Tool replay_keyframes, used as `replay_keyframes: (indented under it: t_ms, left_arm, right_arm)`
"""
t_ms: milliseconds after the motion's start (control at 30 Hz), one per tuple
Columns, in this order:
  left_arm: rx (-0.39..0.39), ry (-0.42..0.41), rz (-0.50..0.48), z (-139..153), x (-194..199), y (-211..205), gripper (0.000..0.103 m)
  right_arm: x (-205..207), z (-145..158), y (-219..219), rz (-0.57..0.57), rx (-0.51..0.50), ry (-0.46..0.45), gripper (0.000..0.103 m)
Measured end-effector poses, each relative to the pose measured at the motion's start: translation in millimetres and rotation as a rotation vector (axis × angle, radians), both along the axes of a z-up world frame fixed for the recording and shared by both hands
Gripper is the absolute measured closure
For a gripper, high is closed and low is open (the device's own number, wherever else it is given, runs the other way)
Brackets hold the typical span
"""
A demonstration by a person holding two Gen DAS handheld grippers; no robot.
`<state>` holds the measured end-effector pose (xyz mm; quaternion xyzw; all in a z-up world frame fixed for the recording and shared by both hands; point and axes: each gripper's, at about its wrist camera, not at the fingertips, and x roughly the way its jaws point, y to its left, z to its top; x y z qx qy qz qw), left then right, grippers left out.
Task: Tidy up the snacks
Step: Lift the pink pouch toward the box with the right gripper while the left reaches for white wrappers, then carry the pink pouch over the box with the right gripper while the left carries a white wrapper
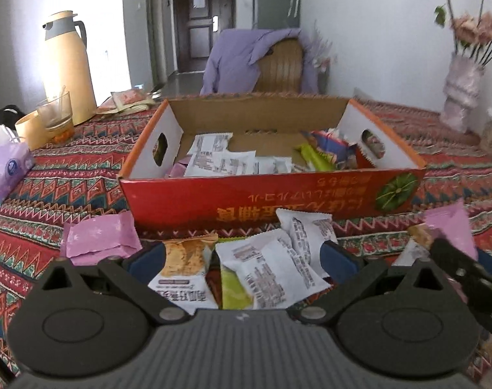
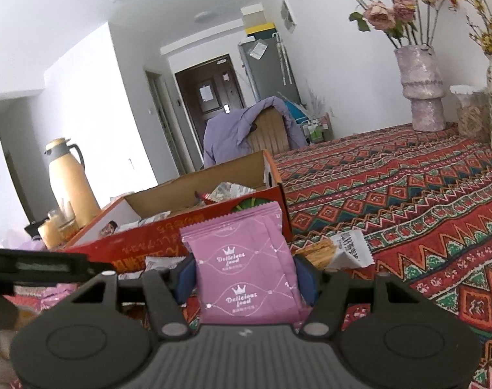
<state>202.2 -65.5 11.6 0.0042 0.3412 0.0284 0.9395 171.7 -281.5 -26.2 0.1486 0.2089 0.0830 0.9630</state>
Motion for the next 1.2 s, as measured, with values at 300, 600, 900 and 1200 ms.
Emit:
replay_keyframes:
  t_ms: [300, 600, 900, 1200]
  left_arm:
    - [-0.021, 0.068, 0.035, -18.3, 16.0, -1.4, 0.024]
    - [-0.090, 0.038, -0.013, -14.3, 6.8, 10.8, 0.069]
    - [-0.113, -0.053, -0.076, -1.0, -13.6, 20.1, 0.082]
    - [-0.123, -0.123, -0.072, 11.6, -31.4, 30.2, 0.083]
  right_arm:
    - [-0.4, -0.1, -1.1, 0.016, 0.019, -0.010, 0.041]
    - [-1.4, -0.9, -2.6, 0.026, 0.027, -0.019, 0.041]
    - [-1.1, -1.4, -2.5, 0.025, 0.028, -0.014, 0.041]
    - [-3.0, -0.9, -1.4, 0.021, 0.024, -0.028, 0.041]
